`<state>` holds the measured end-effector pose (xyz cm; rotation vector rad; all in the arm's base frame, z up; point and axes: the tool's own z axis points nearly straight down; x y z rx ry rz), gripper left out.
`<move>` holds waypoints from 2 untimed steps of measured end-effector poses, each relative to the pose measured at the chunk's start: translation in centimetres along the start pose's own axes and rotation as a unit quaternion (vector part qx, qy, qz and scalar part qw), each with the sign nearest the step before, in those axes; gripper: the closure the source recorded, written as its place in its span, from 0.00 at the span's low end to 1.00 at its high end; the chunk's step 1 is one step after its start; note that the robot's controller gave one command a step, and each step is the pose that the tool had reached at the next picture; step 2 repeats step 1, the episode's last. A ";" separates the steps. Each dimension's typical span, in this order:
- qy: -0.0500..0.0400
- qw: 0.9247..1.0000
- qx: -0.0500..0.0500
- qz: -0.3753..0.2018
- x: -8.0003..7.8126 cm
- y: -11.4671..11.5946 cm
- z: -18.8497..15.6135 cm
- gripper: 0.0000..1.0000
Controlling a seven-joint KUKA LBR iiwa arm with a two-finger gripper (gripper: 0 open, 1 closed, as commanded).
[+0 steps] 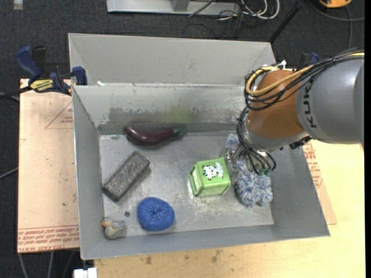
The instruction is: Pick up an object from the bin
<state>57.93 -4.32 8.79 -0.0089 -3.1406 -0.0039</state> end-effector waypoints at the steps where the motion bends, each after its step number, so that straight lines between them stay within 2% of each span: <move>1: -0.001 0.999 0.001 -0.036 1.5 0.5 0.6 0.00; 2: -0.001 0.999 0.001 -0.036 1.5 0.5 0.6 0.00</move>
Offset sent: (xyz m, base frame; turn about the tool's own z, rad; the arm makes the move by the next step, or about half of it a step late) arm -0.0390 0.0563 -0.0179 -0.2446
